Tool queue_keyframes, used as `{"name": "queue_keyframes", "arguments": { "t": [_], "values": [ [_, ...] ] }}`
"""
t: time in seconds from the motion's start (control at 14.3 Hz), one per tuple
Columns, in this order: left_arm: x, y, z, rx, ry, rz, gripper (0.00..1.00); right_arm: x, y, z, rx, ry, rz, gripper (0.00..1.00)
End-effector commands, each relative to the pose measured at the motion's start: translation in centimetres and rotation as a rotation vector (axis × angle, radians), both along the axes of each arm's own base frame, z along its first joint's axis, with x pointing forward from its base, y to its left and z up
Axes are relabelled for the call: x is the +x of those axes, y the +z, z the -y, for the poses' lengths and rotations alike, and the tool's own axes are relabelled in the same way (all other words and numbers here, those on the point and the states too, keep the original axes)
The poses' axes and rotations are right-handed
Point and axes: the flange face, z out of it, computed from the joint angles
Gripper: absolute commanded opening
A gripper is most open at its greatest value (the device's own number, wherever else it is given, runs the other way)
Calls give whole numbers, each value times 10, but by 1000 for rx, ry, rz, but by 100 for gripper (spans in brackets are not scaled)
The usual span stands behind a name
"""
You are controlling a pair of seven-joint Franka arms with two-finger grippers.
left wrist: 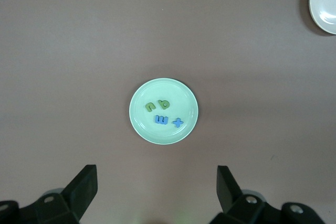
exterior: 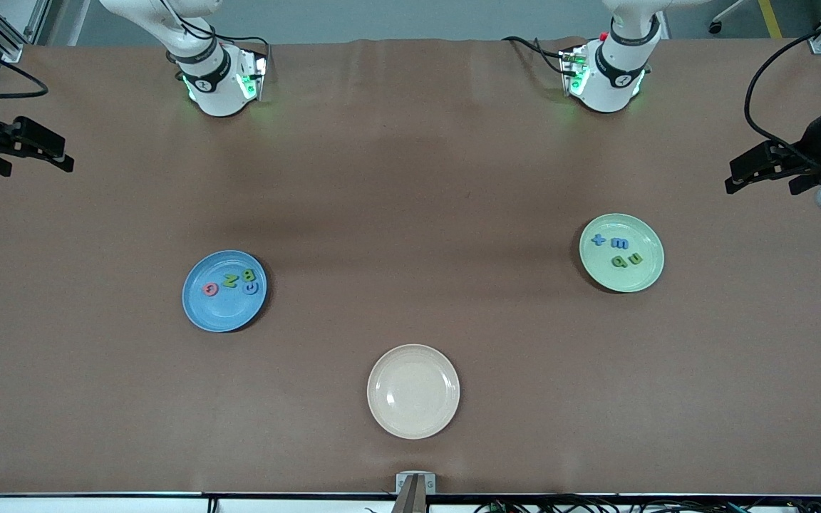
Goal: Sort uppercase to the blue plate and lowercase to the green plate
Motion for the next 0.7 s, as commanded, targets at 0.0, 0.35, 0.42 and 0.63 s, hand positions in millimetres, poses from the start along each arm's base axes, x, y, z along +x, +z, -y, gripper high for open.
{"name": "queue_keyframes", "arguments": {
  "t": [0.0, 0.35, 0.42, 0.63],
  "values": [
    [-3, 0, -1, 18, -13, -8, 100, -12, 4, 1, 0, 8, 5, 100],
    [-4, 3, 0, 20, -14, -4, 100, -17, 9, 0, 0, 10, 3, 100],
    [-3, 2, -2, 21, -11, -5, 100, -17, 8, 0, -1, 10, 0, 100],
    [-5, 4, 0, 22, -13, 0, 100, -16, 7, -1, 0, 11, 5, 100]
  ]
}}
